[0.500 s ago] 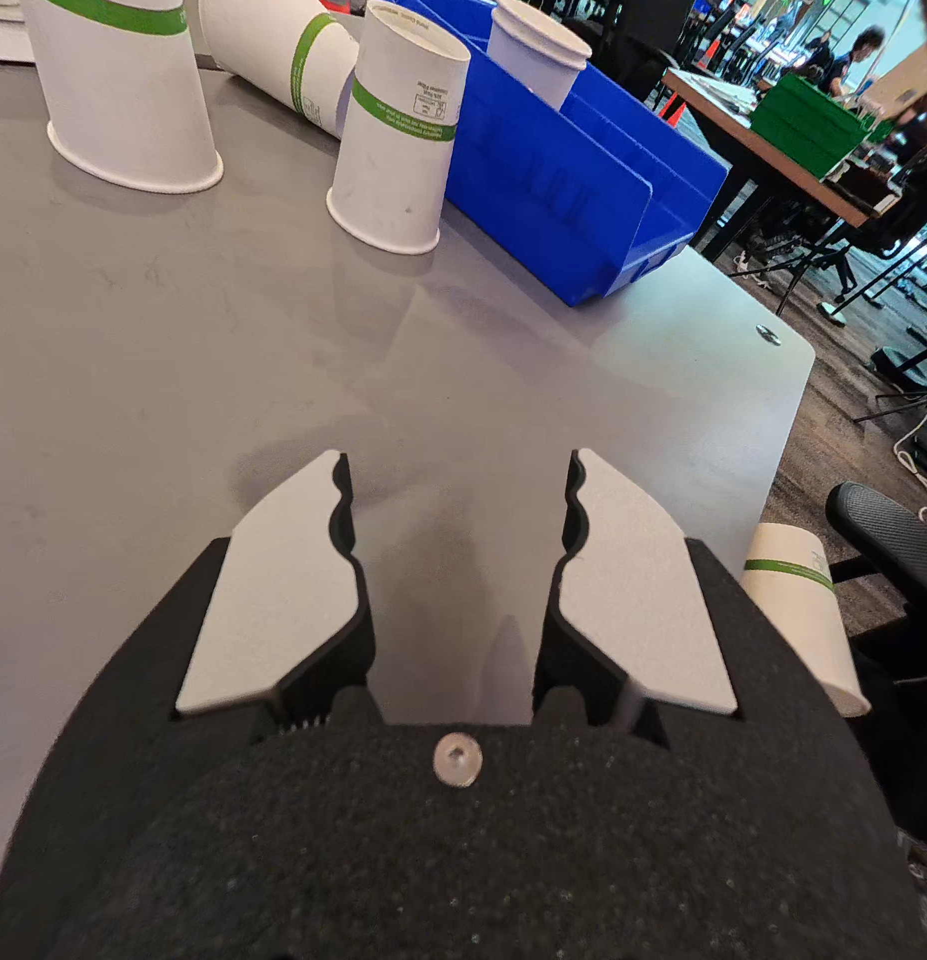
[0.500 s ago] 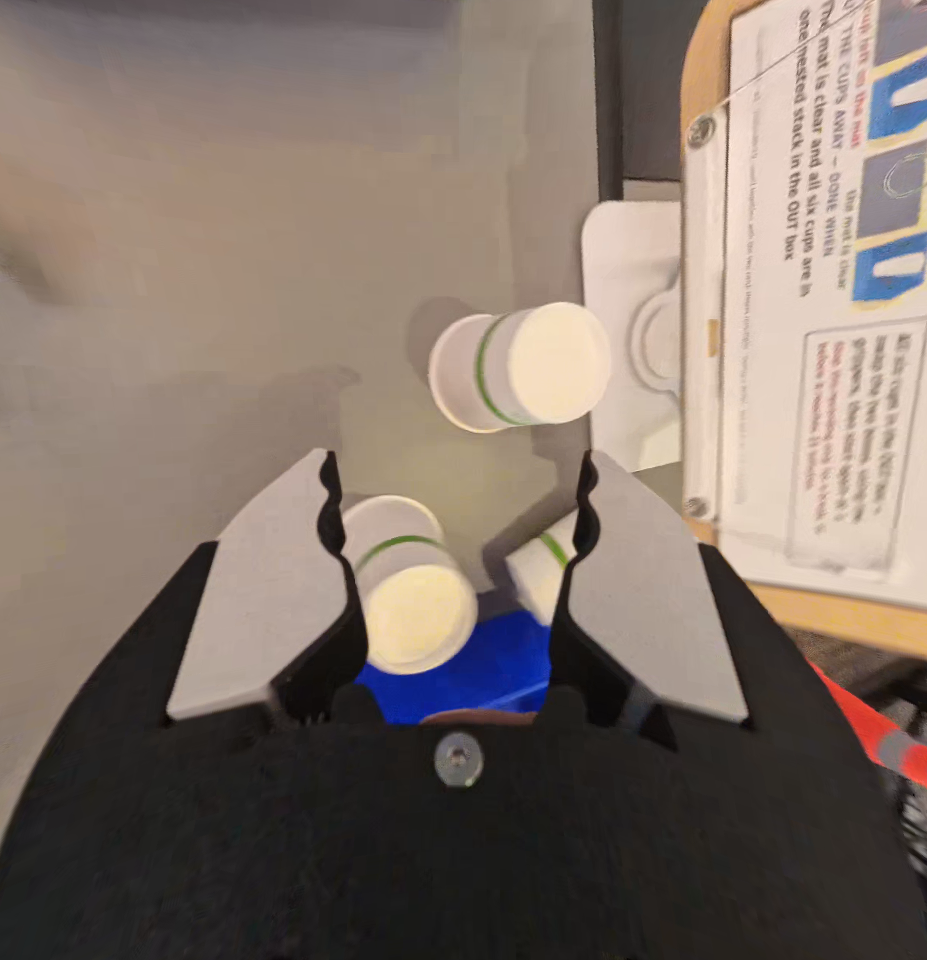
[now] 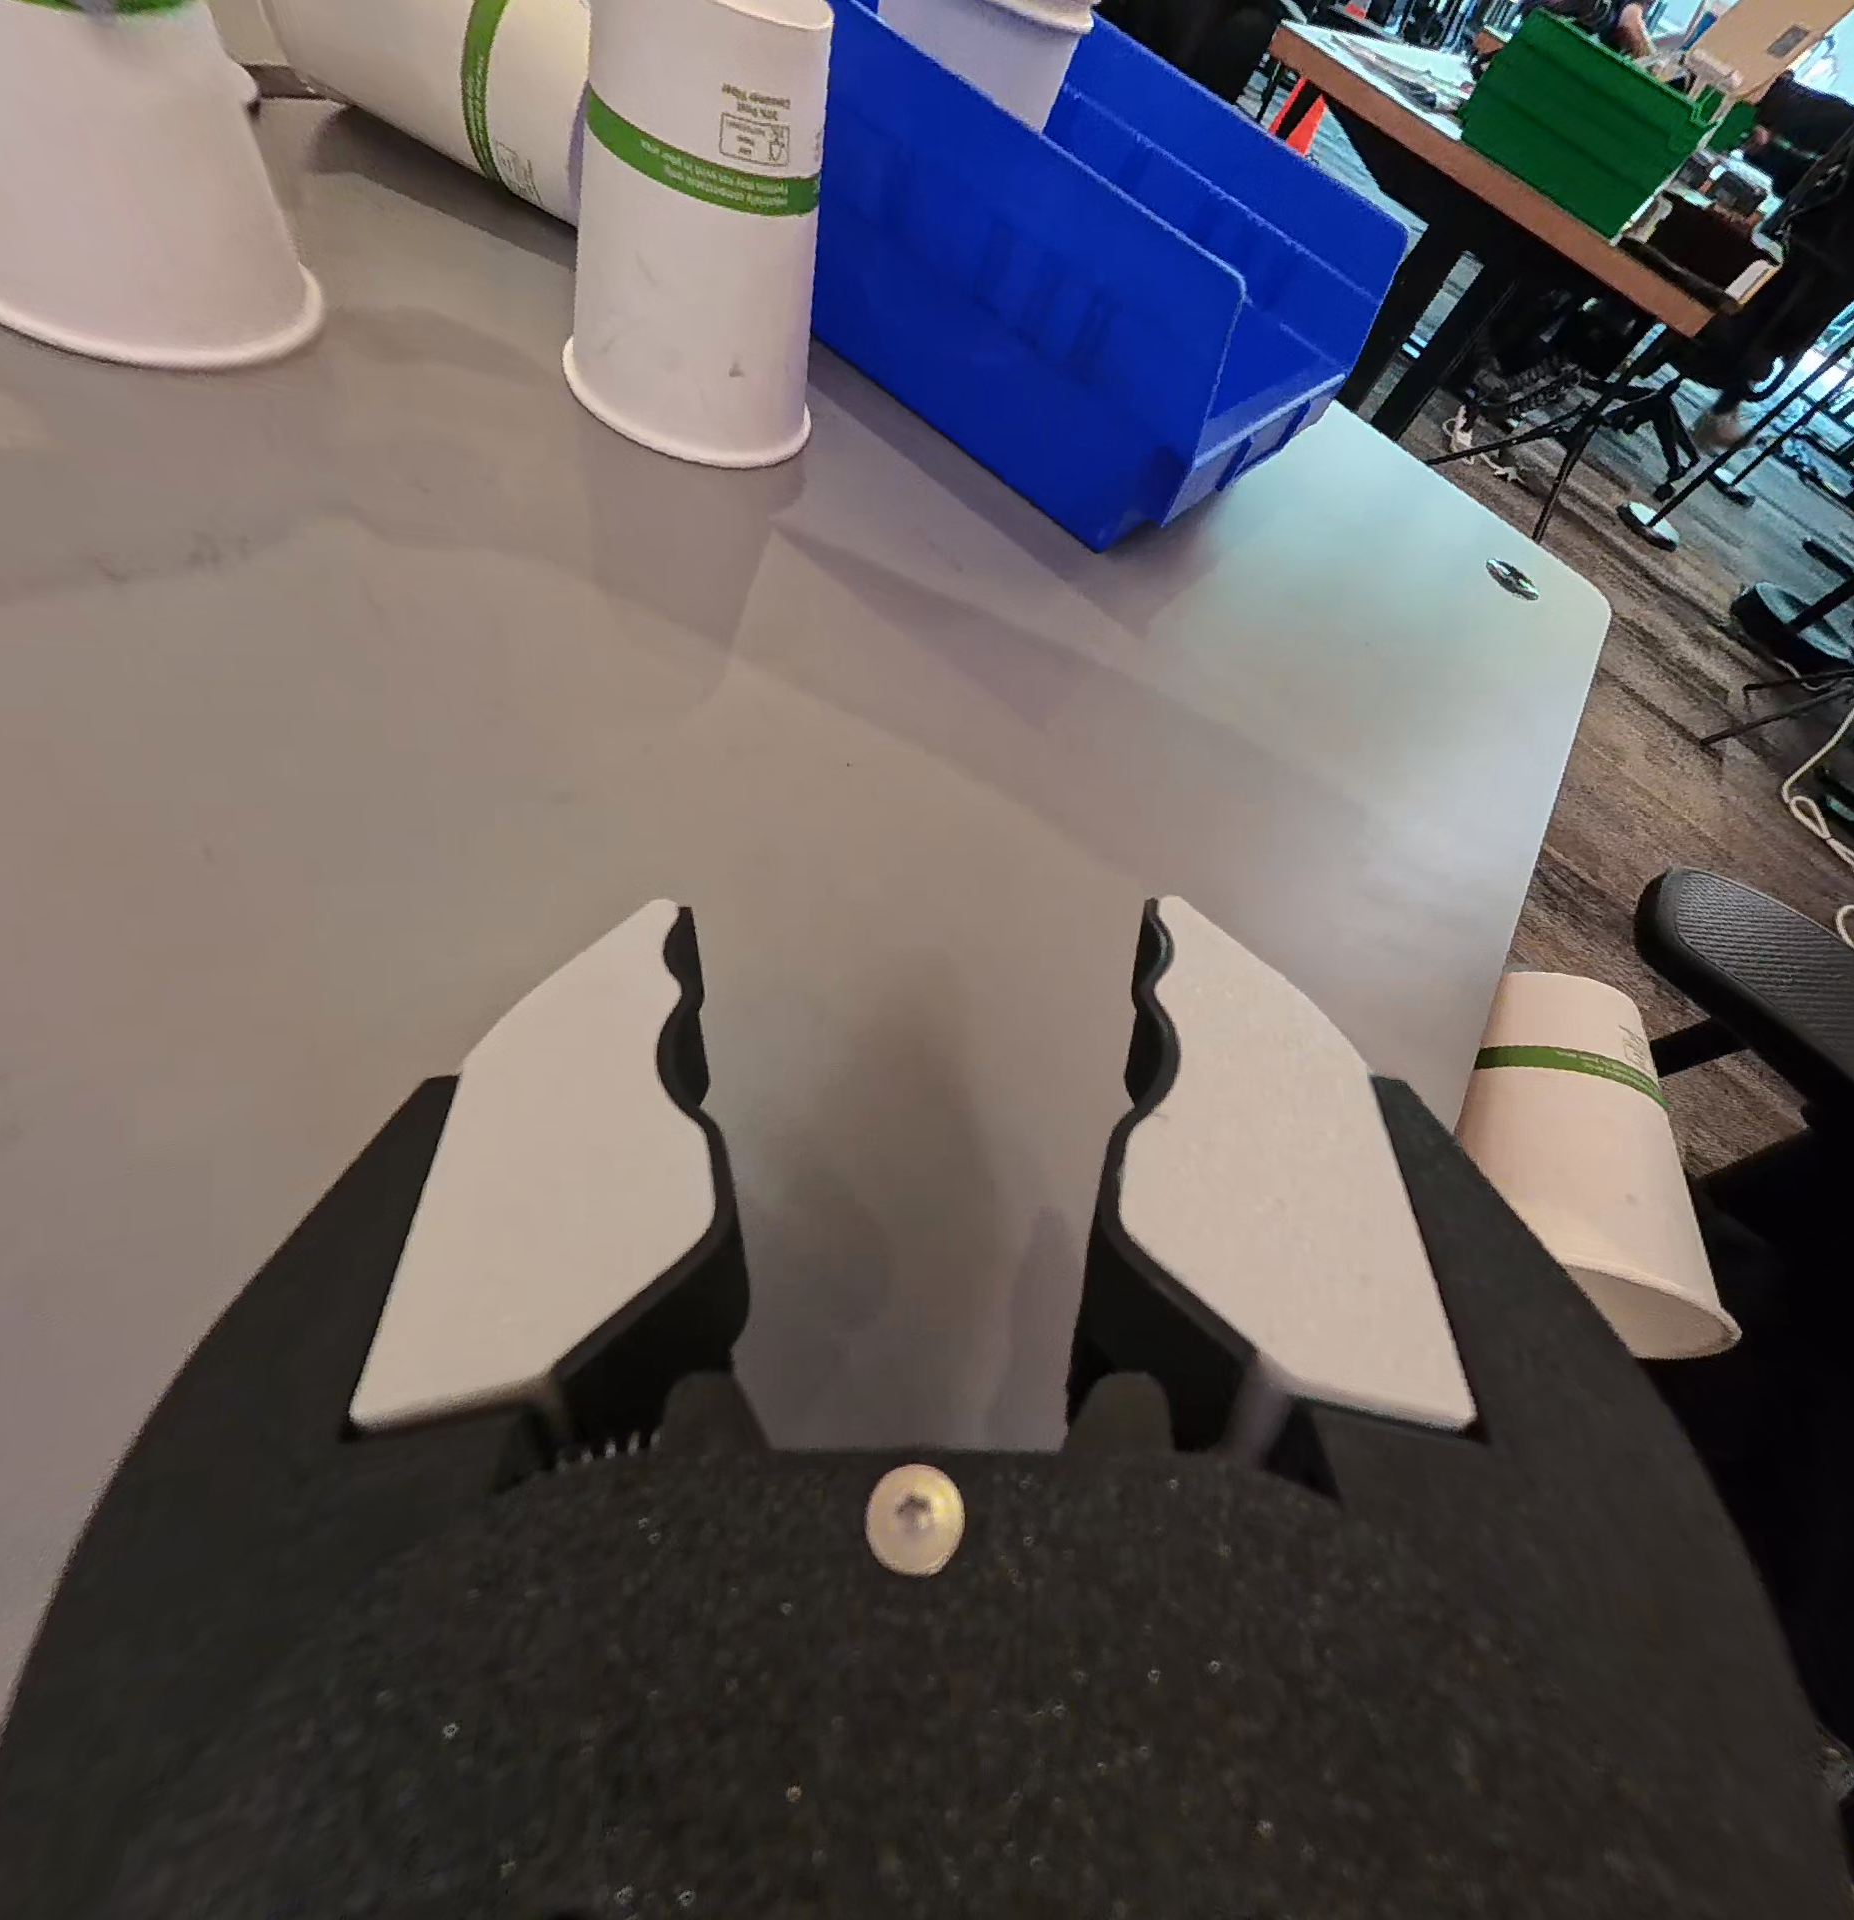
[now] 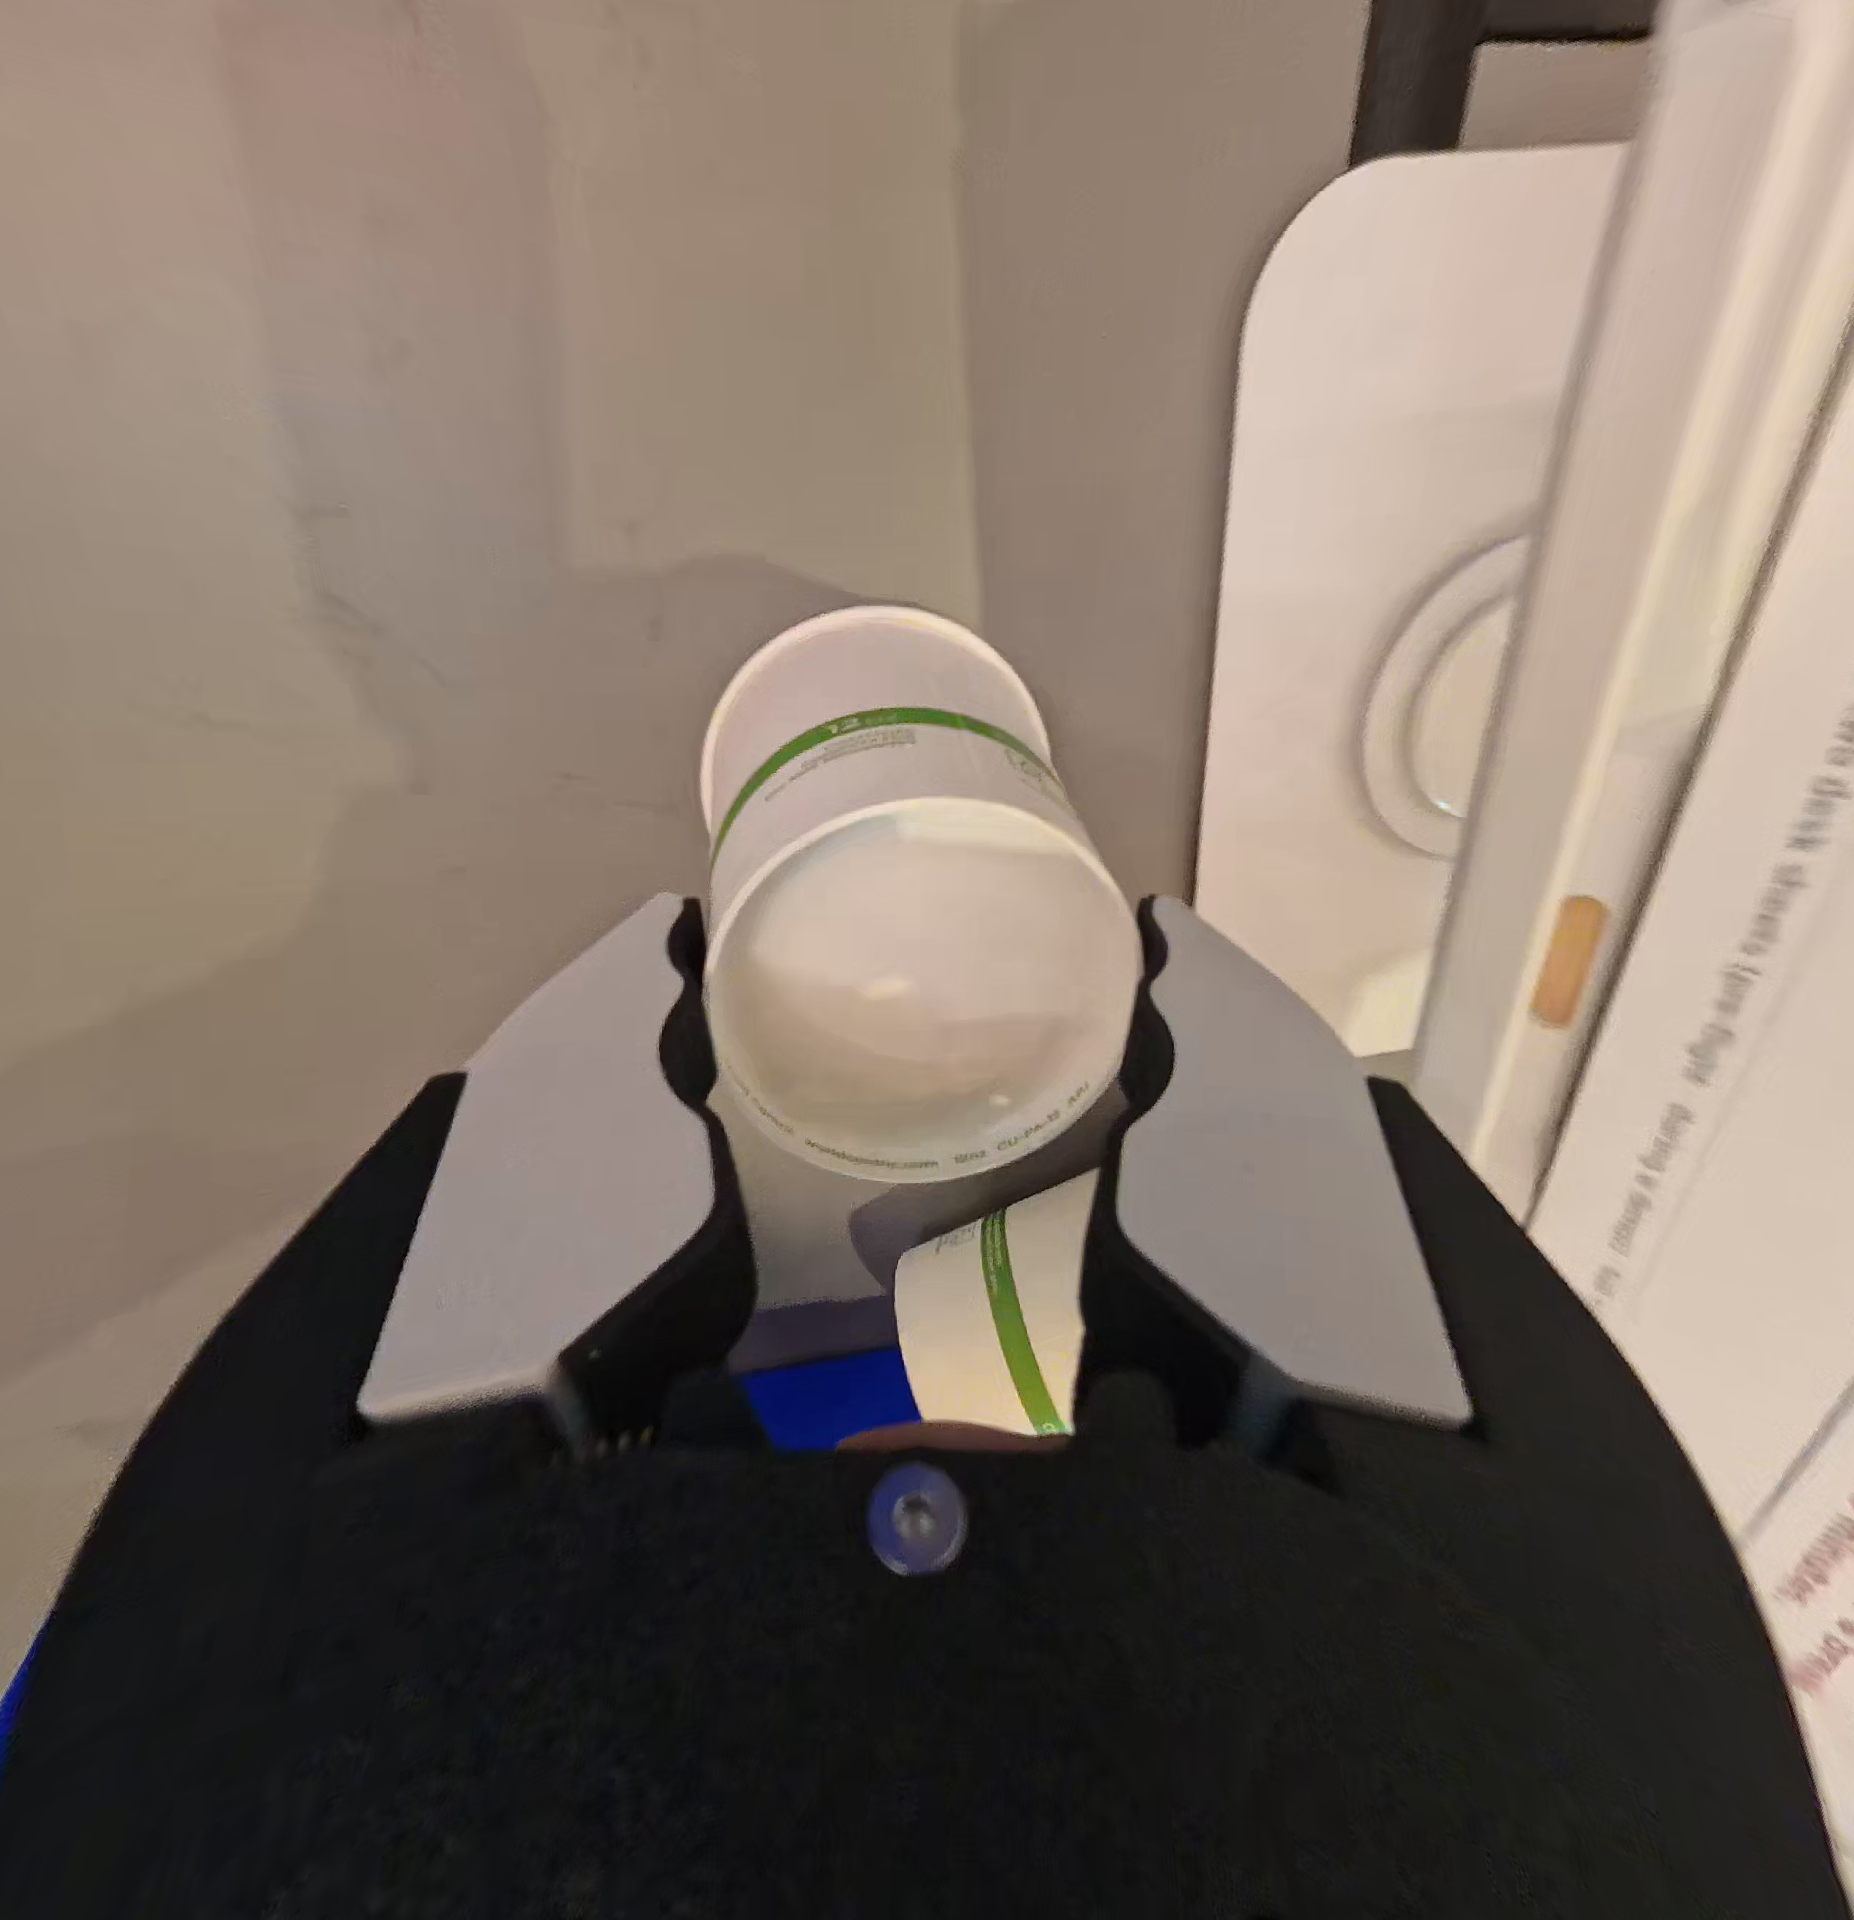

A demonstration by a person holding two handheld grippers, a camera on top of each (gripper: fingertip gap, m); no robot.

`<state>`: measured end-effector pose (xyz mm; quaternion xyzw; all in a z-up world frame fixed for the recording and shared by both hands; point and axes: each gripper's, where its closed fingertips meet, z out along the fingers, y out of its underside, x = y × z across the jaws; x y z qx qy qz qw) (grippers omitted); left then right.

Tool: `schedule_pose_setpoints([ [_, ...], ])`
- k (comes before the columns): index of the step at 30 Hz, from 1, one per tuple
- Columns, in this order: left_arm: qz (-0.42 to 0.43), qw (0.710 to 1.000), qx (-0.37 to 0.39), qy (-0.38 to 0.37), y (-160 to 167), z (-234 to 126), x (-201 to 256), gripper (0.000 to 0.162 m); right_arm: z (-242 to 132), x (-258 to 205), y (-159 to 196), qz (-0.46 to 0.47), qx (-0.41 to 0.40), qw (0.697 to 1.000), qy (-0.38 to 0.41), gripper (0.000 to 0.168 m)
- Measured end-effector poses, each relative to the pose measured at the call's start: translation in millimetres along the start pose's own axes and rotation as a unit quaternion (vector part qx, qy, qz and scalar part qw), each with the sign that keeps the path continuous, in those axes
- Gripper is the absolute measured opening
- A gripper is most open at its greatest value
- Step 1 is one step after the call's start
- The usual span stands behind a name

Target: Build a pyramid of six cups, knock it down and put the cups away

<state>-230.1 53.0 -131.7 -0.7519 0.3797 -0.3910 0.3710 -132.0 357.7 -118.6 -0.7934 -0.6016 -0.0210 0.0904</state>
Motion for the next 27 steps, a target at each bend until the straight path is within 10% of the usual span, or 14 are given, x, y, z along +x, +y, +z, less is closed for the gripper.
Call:
schedule_pose_setpoints([
  [8, 0.005, 1.0, 0.02, 0.01, -12, -8, -1, 0.077, -99, -29, -13, 0.08, 0.254, 0.964, 0.008, 0.077],
  [14, 0.061, 0.99, 0.099, 0.076, -89, -35, -4, 0.07, -175, -111, 6, 0.155, 0.52, 0.839, -0.047, 0.077],
  [21, 0.036, 0.976, 0.132, 0.17, -150, -36, 0, 0.064, -196, -193, 22, 0.217, 0.652, 0.718, -0.108, 0.076],
  [24, 0.059, 0.971, 0.142, 0.185, -154, -31, 11, 0.051, -186, -215, 23, 0.222, 0.65, 0.719, -0.105, 0.076],
  [27, 0.083, 0.961, 0.12, 0.233, -145, -29, 32, 0.005, -179, -222, 32, 0.235, 0.649, 0.718, -0.091, 0.076],
])
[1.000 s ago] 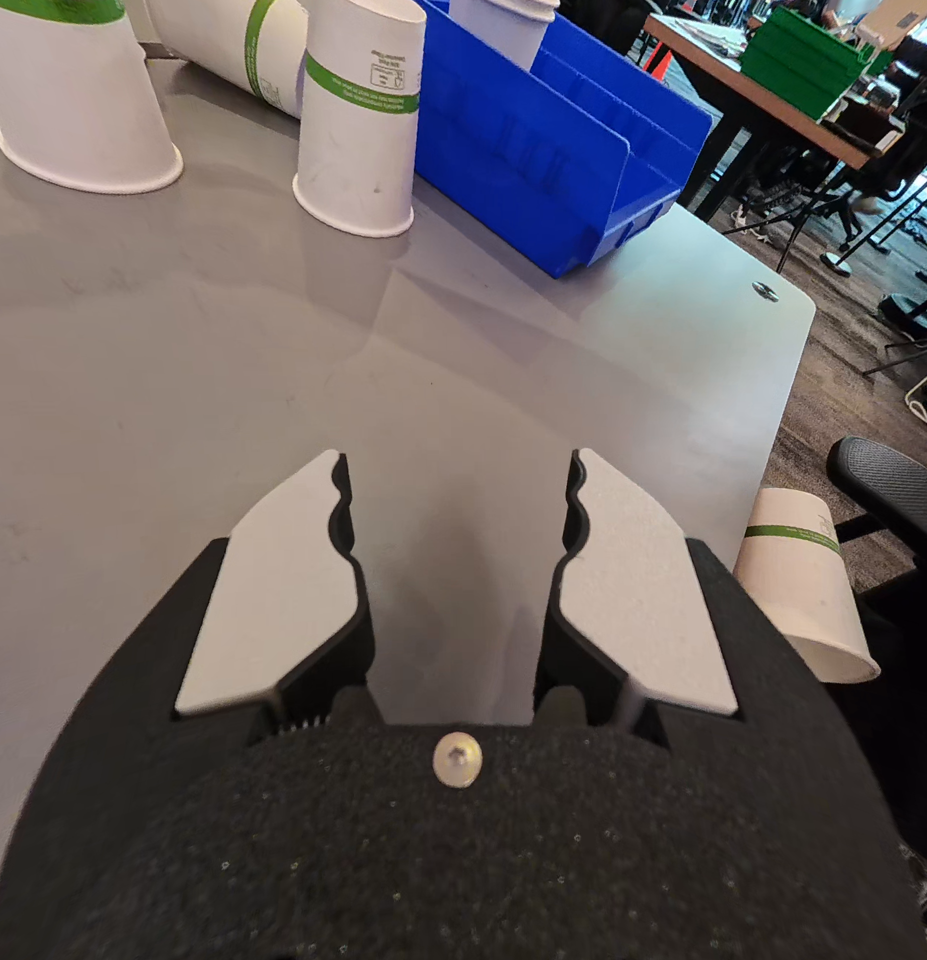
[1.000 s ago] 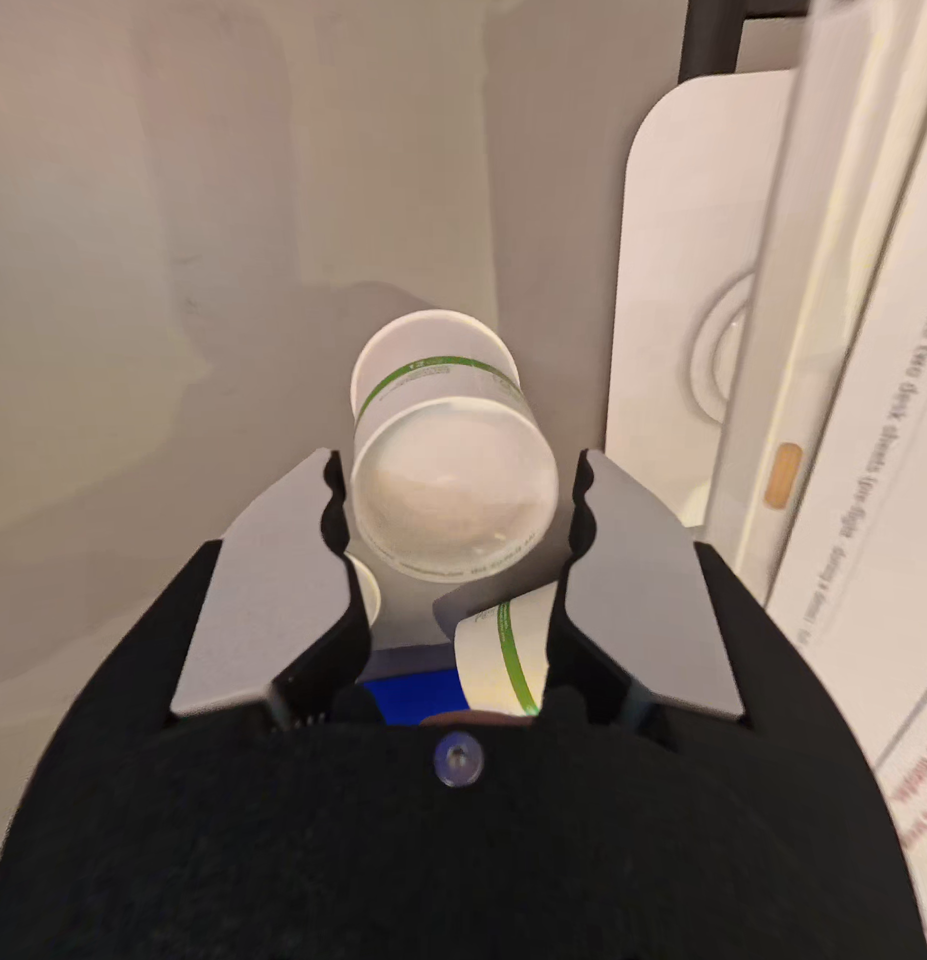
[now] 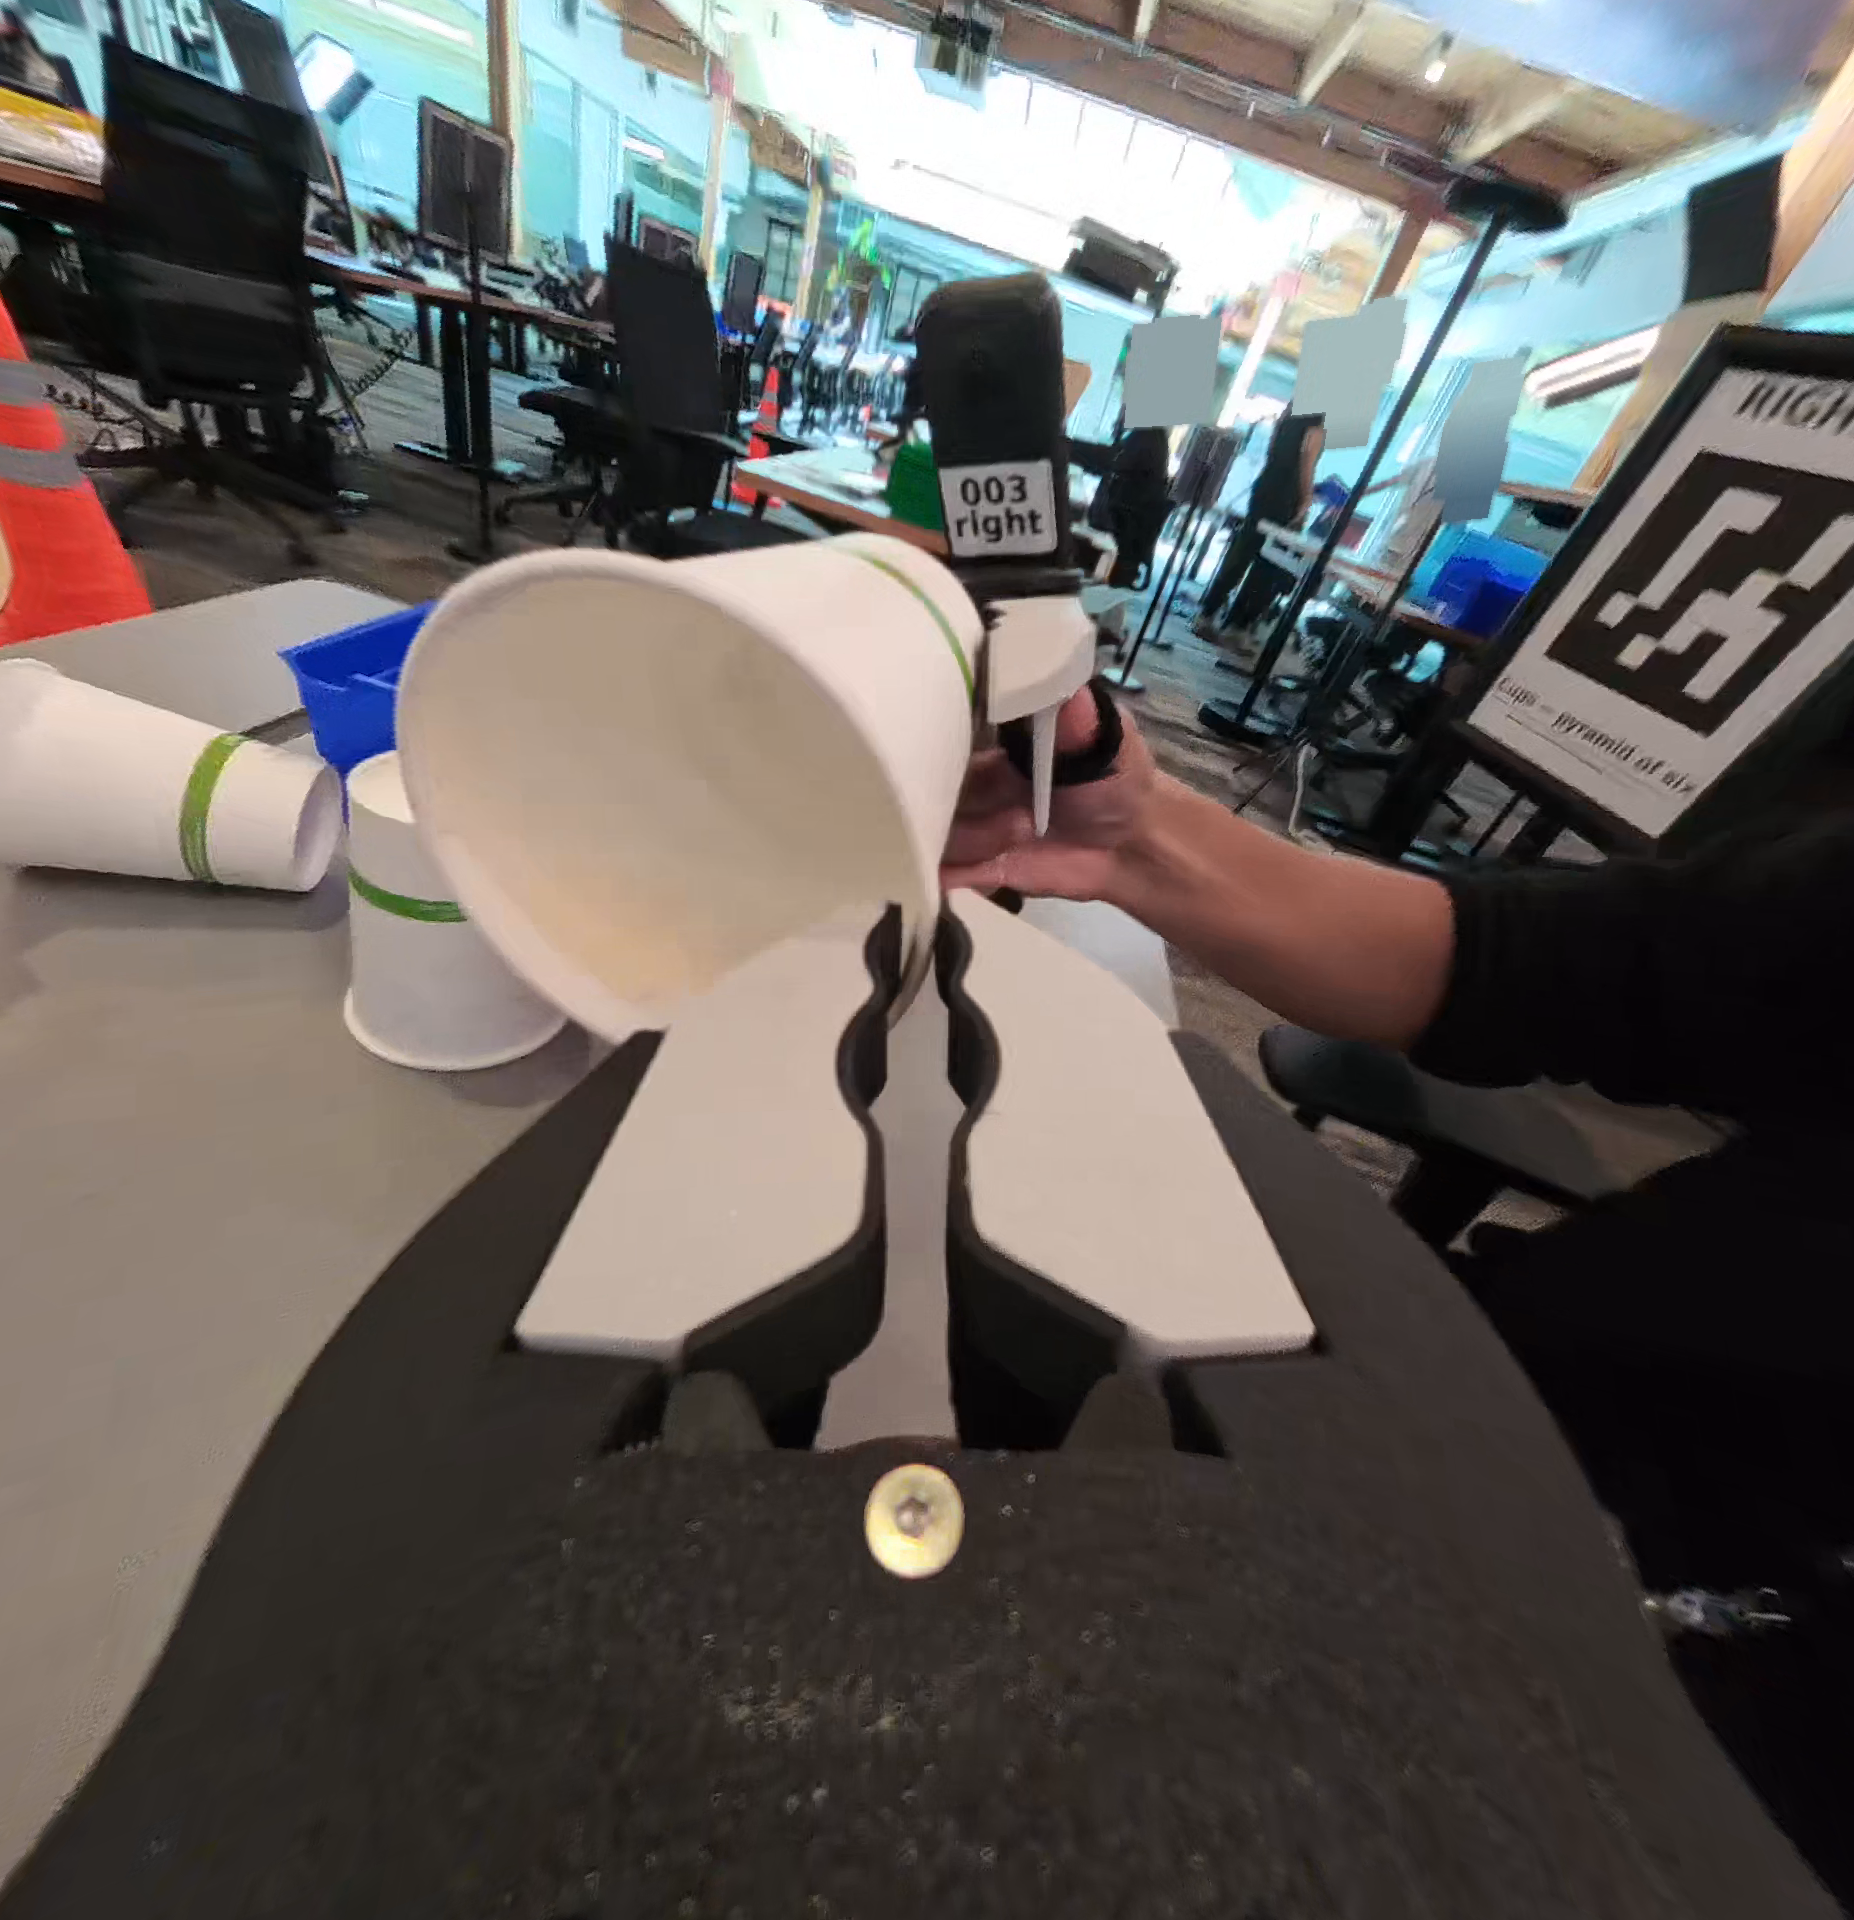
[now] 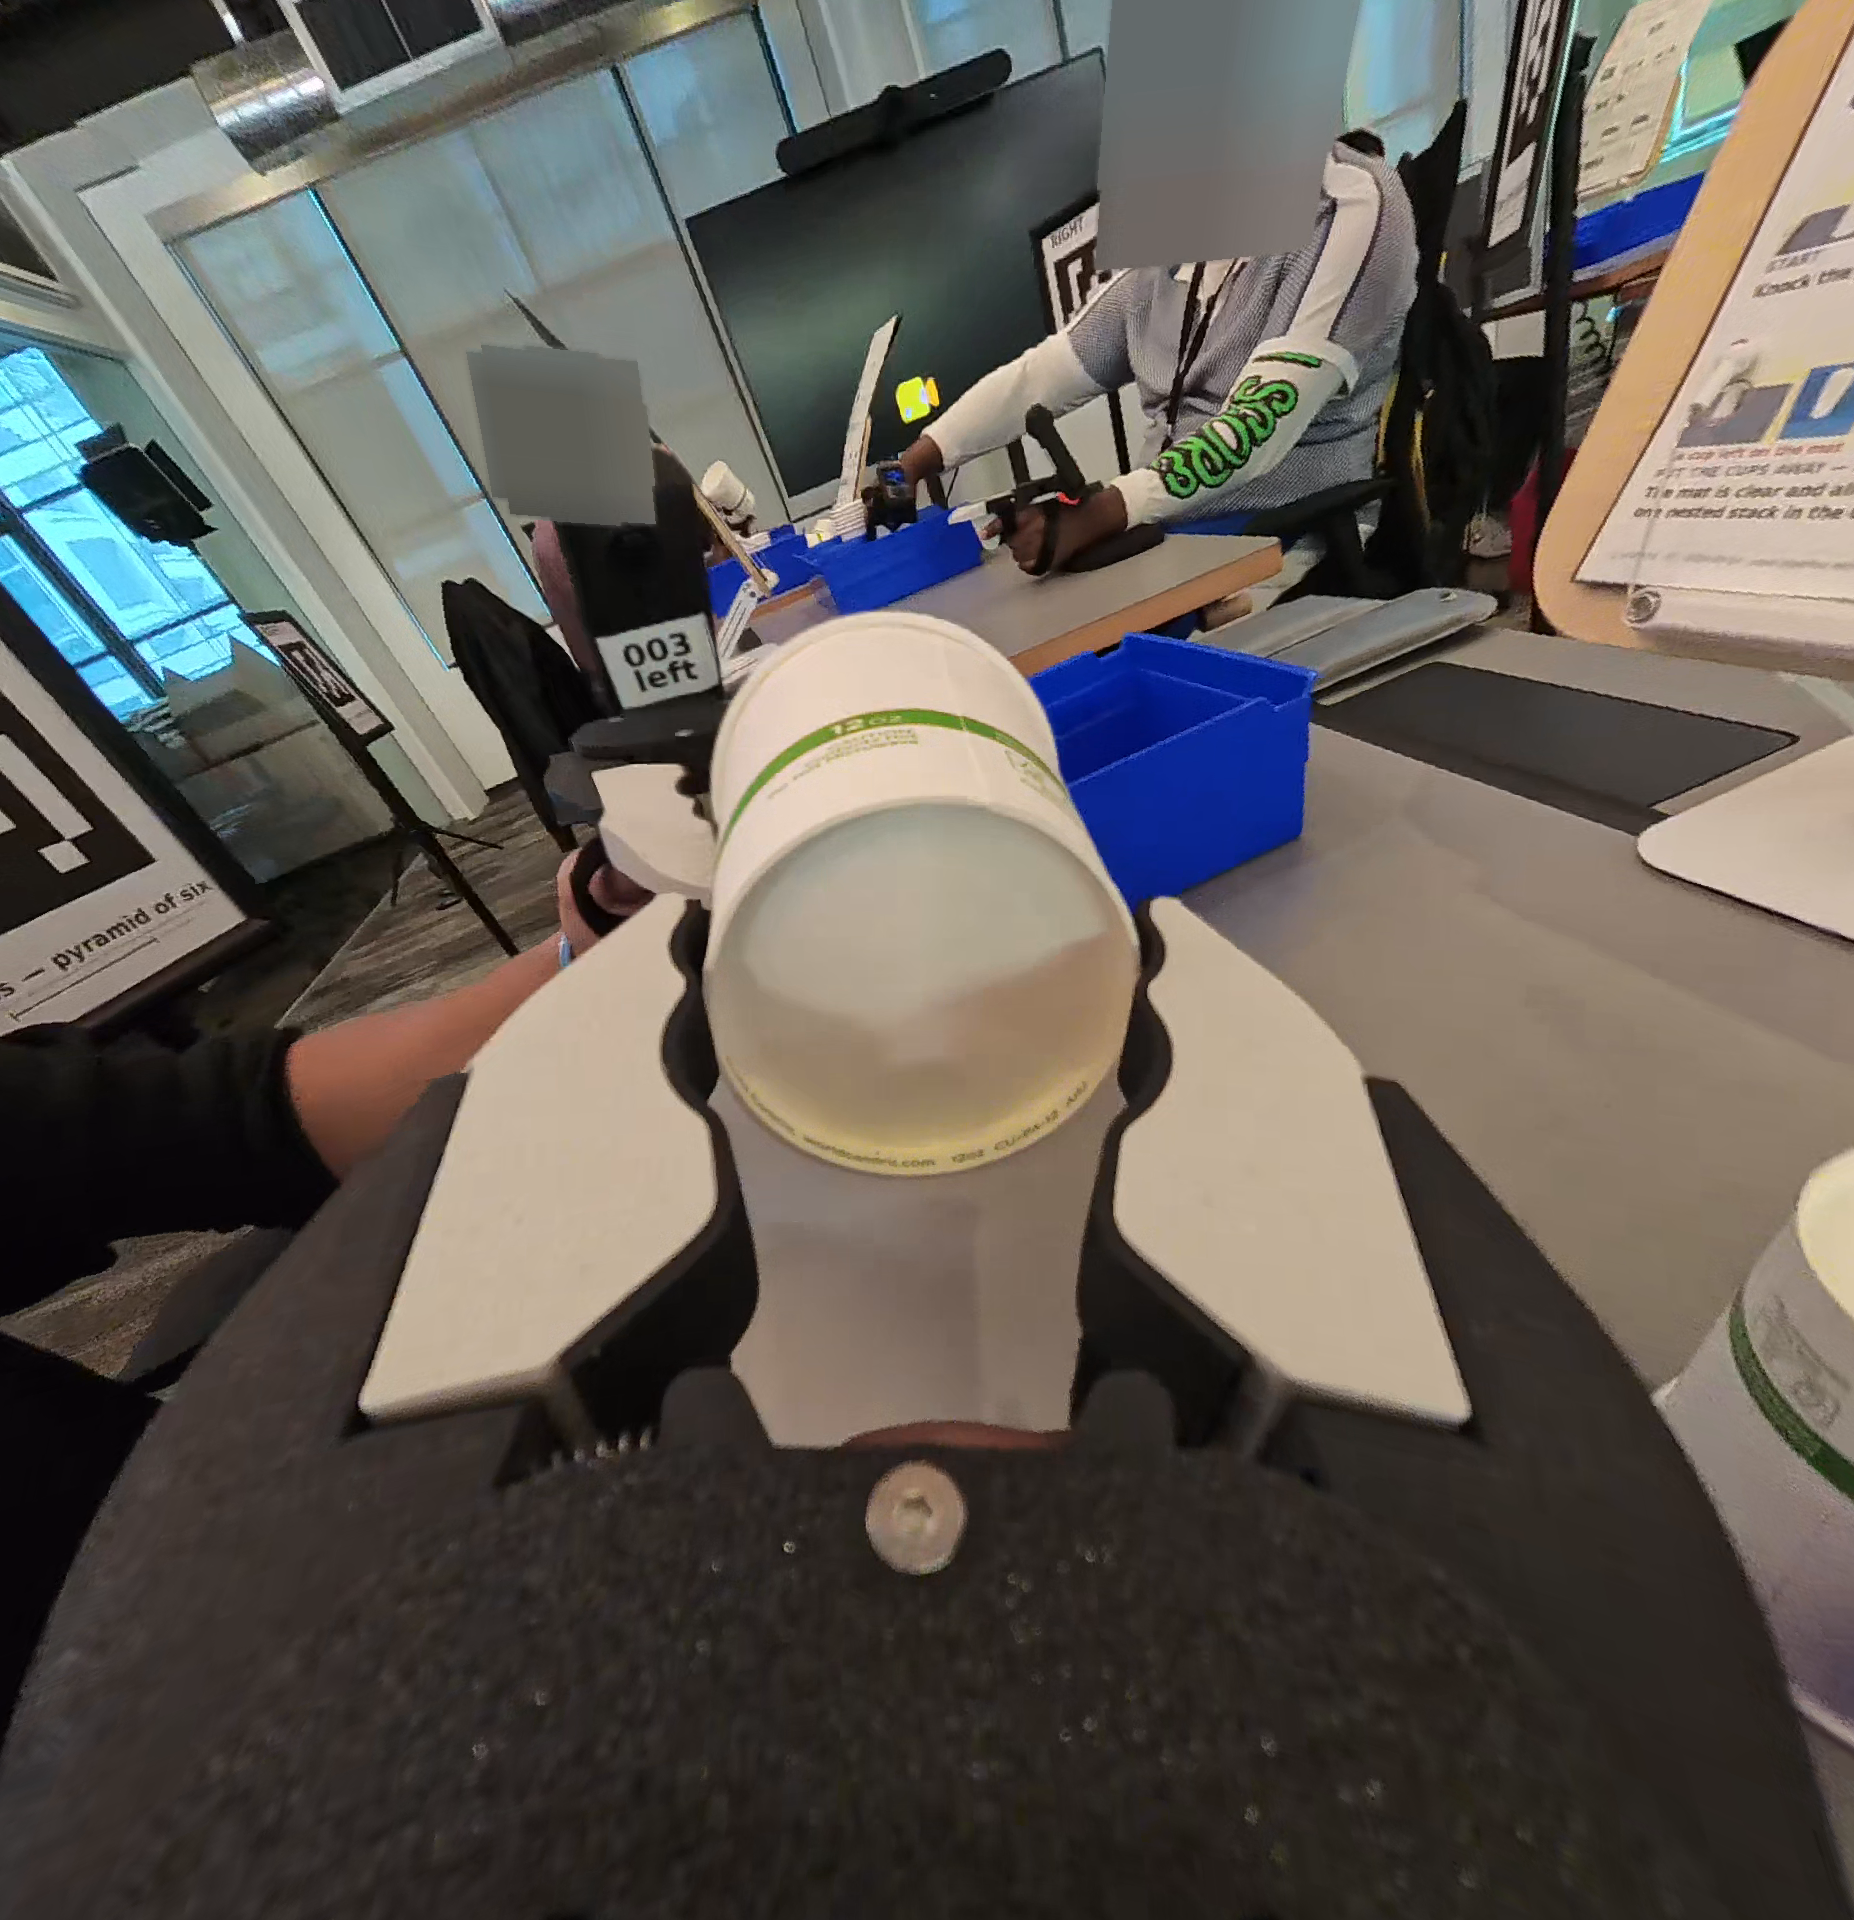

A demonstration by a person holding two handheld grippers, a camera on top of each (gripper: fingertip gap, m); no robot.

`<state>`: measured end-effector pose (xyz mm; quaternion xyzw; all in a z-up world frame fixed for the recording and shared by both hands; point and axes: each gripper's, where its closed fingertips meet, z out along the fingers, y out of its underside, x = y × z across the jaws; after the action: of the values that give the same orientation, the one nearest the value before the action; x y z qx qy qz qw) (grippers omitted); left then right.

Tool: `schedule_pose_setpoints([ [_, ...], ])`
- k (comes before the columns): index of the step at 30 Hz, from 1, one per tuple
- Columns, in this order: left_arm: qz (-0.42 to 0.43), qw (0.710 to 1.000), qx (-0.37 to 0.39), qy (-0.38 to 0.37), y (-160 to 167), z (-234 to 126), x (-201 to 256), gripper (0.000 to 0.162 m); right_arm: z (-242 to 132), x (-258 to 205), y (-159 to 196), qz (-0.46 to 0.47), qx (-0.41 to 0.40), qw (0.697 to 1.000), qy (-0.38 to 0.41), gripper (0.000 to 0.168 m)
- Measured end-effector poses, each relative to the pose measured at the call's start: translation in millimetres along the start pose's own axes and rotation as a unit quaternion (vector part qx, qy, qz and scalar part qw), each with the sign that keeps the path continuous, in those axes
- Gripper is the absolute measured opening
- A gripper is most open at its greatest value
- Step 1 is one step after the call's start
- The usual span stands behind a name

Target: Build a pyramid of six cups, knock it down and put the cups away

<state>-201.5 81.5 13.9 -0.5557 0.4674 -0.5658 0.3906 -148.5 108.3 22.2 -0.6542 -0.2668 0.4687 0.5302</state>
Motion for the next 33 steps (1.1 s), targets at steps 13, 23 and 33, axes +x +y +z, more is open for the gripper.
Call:
schedule_pose_setpoints([
  [13, 0.037, 0.997, -0.072, 0.007, 26, 13, 6, 0.002, -35, -1, -2, -0.209, -0.332, 0.918, 0.061, 0.108],
  [23, 0.077, 0.989, -0.123, 0.001, 44, 23, 14, 0.002, 15, -4, 51, -0.128, -0.556, 0.82, -0.054, 0.102],
  [33, 0.038, 0.994, -0.057, -0.084, 34, 5, 2, 0.066, 9, 17, 33, -0.144, -0.518, 0.843, -0.023, 0.078],
])
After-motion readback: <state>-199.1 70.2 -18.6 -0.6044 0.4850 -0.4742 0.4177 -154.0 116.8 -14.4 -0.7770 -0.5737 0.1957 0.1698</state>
